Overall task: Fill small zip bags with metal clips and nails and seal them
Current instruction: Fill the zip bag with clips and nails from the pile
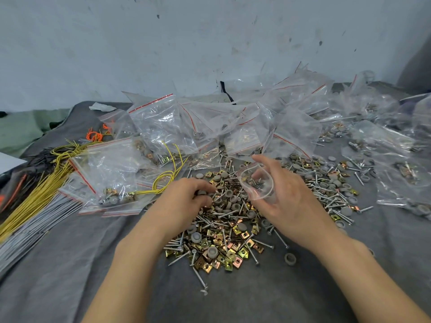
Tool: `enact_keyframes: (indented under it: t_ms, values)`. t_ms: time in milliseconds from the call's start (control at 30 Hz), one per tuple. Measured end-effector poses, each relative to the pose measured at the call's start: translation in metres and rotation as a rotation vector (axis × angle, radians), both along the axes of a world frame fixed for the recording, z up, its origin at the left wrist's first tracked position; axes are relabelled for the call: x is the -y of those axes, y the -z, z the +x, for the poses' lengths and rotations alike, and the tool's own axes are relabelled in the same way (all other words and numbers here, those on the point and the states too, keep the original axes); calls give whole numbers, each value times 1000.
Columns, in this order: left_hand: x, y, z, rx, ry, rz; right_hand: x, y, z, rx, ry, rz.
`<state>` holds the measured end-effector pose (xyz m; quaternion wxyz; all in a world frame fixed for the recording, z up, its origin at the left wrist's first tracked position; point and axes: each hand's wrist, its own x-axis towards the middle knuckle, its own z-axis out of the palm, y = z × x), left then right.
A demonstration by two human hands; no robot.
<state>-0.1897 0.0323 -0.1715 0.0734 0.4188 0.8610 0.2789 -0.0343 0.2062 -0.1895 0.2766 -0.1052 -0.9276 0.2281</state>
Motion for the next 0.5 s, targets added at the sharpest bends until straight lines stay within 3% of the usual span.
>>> enact_keyframes:
  t_ms: [500]
  values:
    - [1, -4, 2, 33, -21, 63, 0, 3, -1, 26, -18, 18]
